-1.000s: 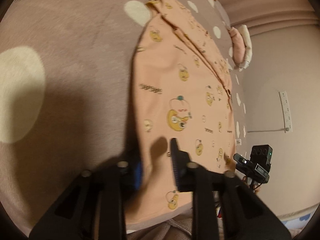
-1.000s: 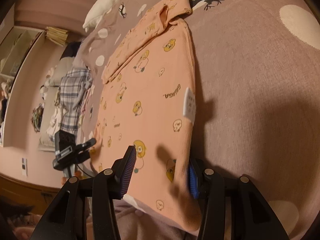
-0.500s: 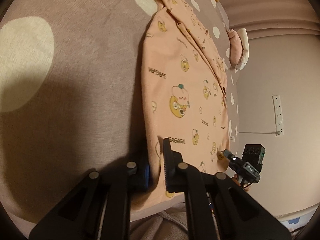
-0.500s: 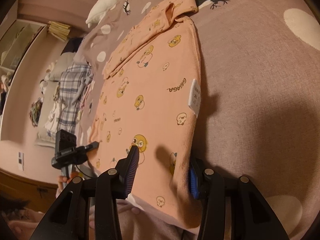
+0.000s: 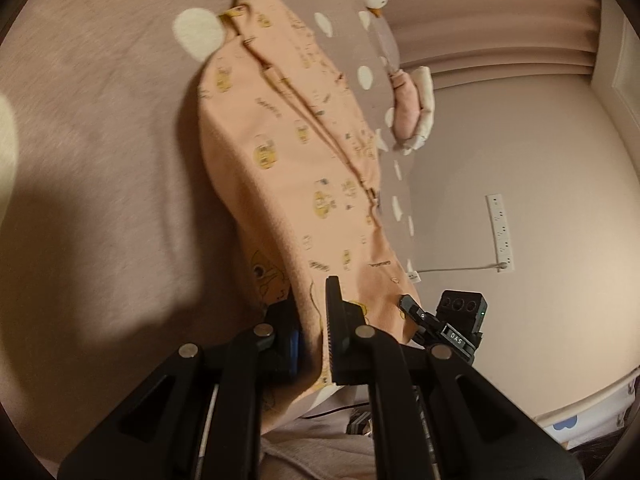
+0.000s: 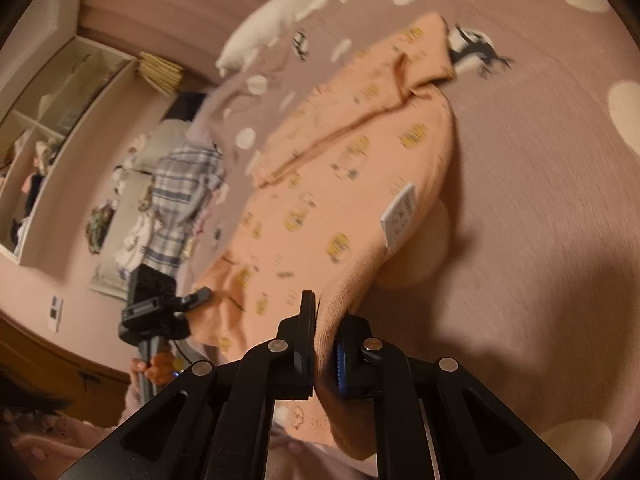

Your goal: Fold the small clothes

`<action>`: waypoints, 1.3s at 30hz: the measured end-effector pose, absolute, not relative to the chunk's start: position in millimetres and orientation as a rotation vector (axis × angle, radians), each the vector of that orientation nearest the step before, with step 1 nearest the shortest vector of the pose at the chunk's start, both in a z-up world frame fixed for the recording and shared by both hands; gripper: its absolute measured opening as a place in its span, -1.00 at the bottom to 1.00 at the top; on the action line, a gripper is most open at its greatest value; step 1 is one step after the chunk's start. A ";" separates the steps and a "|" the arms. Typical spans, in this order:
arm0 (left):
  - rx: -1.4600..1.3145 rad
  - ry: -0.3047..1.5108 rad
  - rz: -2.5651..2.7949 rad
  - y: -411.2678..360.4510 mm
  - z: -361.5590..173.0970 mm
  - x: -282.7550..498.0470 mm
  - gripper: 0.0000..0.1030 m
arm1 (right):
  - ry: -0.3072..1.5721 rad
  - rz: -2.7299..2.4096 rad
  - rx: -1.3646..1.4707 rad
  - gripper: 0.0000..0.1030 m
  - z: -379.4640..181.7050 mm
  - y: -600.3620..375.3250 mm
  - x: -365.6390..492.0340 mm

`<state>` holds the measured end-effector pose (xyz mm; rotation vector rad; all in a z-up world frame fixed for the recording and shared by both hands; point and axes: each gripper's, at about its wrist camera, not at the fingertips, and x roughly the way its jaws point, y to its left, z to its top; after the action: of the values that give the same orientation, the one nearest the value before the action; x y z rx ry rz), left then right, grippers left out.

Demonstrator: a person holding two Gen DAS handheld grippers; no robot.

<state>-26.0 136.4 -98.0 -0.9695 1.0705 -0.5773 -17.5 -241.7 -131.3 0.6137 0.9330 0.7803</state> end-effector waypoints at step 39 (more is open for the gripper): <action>-1.049 1.012 -0.628 123.8 -95.2 45.4 -0.97 | 0.761 0.832 0.697 -0.77 -90.4 -239.5 26.4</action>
<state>45.4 123.8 -95.2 -1.0489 1.0119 -0.6275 26.4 -239.5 -90.4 0.6966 0.7614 0.8316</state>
